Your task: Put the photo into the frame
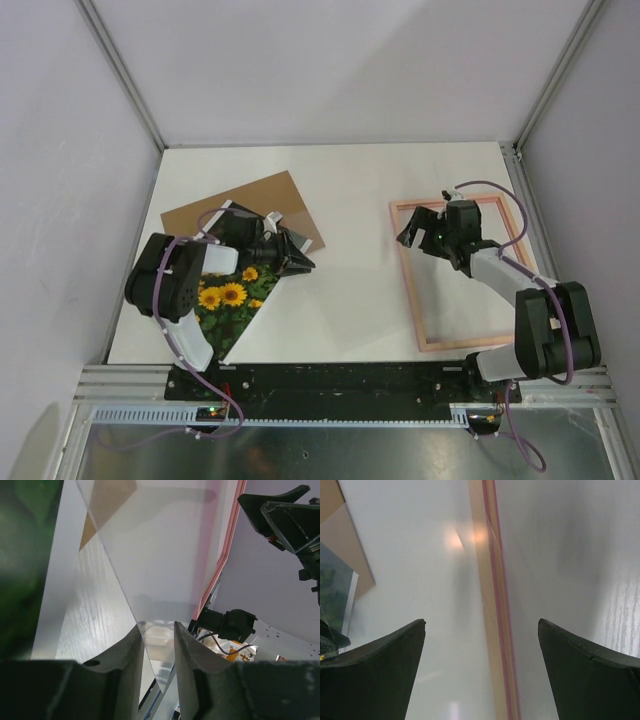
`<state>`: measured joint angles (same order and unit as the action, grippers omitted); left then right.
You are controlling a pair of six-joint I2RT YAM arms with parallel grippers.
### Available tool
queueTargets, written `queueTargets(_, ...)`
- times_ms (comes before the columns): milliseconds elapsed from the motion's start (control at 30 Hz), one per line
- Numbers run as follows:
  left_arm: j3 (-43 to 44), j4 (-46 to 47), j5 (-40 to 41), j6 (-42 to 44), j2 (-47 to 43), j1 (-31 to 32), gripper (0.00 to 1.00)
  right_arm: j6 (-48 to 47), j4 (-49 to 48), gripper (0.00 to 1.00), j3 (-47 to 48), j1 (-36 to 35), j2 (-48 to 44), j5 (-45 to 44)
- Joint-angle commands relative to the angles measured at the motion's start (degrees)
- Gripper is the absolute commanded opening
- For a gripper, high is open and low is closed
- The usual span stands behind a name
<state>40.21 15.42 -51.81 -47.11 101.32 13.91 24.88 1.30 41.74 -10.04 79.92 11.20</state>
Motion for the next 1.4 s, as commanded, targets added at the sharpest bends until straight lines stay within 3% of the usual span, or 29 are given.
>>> queueTargets(0, 2.17, 4.31, -1.21, 0.83, 1.41, -0.45, 0.38, 0.38, -7.12, 0.99, -0.41, 0.9, 2.35, 3.37)
queueTargets(167, 1.43, 6.77, -0.07, -0.45, 2.21, -0.44, 0.49, 0.39, -9.36, 0.99, -0.44, 1.33, 4.1, 4.73)
queueTargets(367, -0.75, 12.21, 0.79, -3.7, 2.5, -0.46, 0.53, 0.51, -9.24, 0.99, -0.43, 1.23, 5.35, 4.74)
queueTargets(833, -3.46, 21.64, 1.62, -9.1, 4.31, -0.13, 0.54, -0.87, -9.62, 0.99, -0.42, 1.08, 7.22, -0.31)
queueTargets(1367, -3.34, 27.84, 2.32, -13.04, 6.75, 2.25, 0.55, 0.46, -9.76, 0.99, -0.47, -1.32, 10.43, 1.13)
